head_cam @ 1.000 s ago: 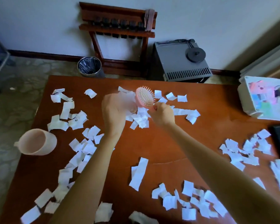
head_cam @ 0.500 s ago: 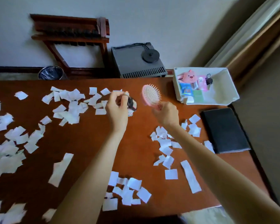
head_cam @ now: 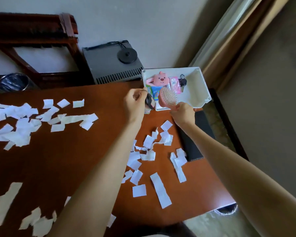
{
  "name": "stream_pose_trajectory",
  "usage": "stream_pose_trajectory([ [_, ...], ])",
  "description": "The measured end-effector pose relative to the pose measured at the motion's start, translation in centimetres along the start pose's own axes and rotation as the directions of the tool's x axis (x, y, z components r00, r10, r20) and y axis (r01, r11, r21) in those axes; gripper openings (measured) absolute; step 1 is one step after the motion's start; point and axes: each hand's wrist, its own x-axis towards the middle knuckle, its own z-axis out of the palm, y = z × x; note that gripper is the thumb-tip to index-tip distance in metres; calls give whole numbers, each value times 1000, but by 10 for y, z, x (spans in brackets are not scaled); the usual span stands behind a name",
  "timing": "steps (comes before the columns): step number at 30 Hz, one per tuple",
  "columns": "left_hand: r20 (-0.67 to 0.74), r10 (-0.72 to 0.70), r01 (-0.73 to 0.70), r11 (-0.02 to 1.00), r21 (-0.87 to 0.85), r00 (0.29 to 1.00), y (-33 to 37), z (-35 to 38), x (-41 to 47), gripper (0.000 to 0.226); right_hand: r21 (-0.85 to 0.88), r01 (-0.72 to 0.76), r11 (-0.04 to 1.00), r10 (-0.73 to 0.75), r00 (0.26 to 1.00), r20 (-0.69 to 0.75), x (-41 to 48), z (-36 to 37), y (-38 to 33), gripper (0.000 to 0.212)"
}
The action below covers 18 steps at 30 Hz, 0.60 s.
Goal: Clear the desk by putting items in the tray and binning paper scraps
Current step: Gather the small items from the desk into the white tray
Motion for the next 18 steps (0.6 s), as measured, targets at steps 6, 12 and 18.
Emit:
stream_pose_trajectory([
  [6,72,-1,-2,999,34,997,7,41,18,10,64,-141,988,143,989,-22,33,-14,19,18],
  [12,94,23,-29,997,64,995,5,91,34,13,19,-165,986,166,985,-48,89,-25,42,27],
  [18,76,-11,3,995,102,997,-6,143,59,8,-15,-178,984,177,984,-15,149,-26,57,27],
])
